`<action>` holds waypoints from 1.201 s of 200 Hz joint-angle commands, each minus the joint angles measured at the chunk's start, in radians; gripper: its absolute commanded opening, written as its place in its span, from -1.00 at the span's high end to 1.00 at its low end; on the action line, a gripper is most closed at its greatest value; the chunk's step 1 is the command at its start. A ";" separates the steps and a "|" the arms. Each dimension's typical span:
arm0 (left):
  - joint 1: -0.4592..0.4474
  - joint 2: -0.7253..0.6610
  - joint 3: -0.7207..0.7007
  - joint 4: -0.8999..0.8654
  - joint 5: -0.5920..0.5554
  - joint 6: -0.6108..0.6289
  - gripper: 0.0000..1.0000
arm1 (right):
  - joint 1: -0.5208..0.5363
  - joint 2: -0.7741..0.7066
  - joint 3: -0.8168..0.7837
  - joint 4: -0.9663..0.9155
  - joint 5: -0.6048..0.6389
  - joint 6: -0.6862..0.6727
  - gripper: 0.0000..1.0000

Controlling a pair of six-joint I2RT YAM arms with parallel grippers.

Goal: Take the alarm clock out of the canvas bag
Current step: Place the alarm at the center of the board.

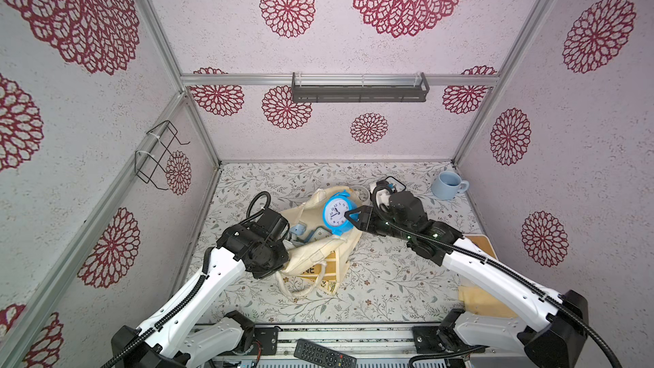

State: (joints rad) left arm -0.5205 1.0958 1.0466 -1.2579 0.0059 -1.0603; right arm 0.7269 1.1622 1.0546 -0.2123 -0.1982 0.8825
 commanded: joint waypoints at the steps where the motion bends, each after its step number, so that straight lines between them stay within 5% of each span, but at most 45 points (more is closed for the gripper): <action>1: 0.017 0.000 0.041 0.072 -0.073 0.039 0.88 | -0.091 -0.076 0.042 0.000 -0.013 -0.004 0.28; 61: 0.017 0.019 0.105 0.119 -0.036 0.161 0.90 | -0.434 -0.175 -0.173 0.030 -0.007 0.095 0.28; 112: 0.017 0.069 0.110 0.161 0.018 0.210 0.95 | -0.661 -0.167 -0.467 0.319 0.024 0.236 0.28; 240: 0.015 0.087 0.078 0.167 0.081 0.283 0.99 | -0.782 0.326 -0.357 0.533 -0.042 0.159 0.10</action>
State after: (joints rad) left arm -0.5056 1.1900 1.1194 -1.1622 0.0750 -0.8177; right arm -0.0498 1.4384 0.6395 0.2527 -0.2115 1.0782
